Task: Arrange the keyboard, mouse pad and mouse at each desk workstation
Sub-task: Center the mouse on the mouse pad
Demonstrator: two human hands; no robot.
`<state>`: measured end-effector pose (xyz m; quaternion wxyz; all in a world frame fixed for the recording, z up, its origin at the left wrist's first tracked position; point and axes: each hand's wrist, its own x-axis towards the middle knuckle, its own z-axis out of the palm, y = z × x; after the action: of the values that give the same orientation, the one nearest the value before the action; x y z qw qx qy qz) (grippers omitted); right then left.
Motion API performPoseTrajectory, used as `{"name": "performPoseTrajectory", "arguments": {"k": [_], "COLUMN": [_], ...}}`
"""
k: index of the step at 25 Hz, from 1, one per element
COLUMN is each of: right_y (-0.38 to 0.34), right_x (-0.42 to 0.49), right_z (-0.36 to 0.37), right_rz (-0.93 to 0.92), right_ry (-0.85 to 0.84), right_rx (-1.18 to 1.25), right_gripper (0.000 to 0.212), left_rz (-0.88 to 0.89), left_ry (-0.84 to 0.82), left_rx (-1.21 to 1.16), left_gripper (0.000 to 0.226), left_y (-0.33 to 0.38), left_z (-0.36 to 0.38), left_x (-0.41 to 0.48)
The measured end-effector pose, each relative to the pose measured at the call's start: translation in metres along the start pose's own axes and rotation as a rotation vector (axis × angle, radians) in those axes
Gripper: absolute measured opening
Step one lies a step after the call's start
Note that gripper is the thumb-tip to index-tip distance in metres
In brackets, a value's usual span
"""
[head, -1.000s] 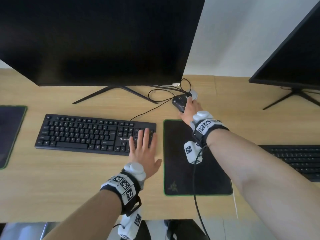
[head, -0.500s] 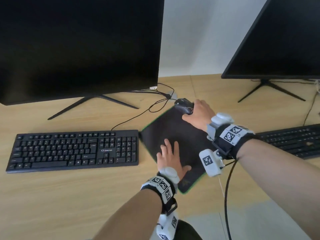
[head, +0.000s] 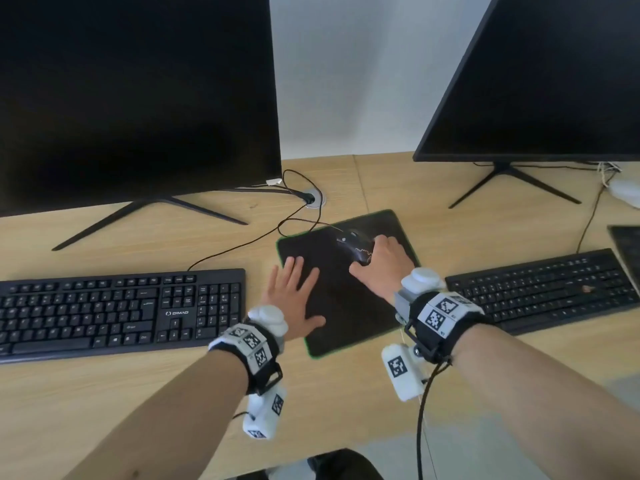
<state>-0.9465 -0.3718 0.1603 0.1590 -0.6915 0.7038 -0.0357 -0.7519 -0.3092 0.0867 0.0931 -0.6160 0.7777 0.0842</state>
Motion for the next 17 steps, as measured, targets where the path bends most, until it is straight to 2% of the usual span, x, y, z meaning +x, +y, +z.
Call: {"name": "performPoseTrajectory", "arguments": {"k": [3, 4, 6, 9, 11, 14, 17], "right_y": [0.033, 0.044, 0.072, 0.122, 0.178, 0.256, 0.357], "right_x": [-0.025, -0.032, -0.041, -0.047, -0.055, -0.069, -0.085], "right_z": [-0.002, -0.002, -0.005, -0.014, -0.023, -0.032, -0.043], "right_rz": [0.118, 0.157, 0.203, 0.176, 0.162, 0.221, 0.201], "right_ry": [0.154, 0.187, 0.22, 0.252, 0.284, 0.244, 0.173], "right_rx": [0.025, 0.03, 0.011, -0.065, -0.09, -0.025, -0.02], "right_gripper": [0.055, 0.057, 0.072, 0.094, 0.098, 0.101, 0.105], "left_rz": [0.089, 0.134, 0.227, 0.309, 0.329, 0.233, 0.279], "left_ry": [0.103, 0.088, 0.061, 0.078, 0.18, 0.259, 0.217], "left_rx": [-0.062, -0.077, -0.01, 0.018, 0.003, -0.021, 0.057], "left_gripper": [0.09, 0.09, 0.094, 0.093, 0.094, 0.103, 0.105], "left_y": [0.038, 0.056, 0.085, 0.111, 0.142, 0.165, 0.225], "left_z": [-0.028, -0.028, -0.026, -0.046, -0.056, -0.044, -0.027], "left_x": [0.01, 0.006, 0.005, 0.025, 0.033, 0.02, 0.026]}}
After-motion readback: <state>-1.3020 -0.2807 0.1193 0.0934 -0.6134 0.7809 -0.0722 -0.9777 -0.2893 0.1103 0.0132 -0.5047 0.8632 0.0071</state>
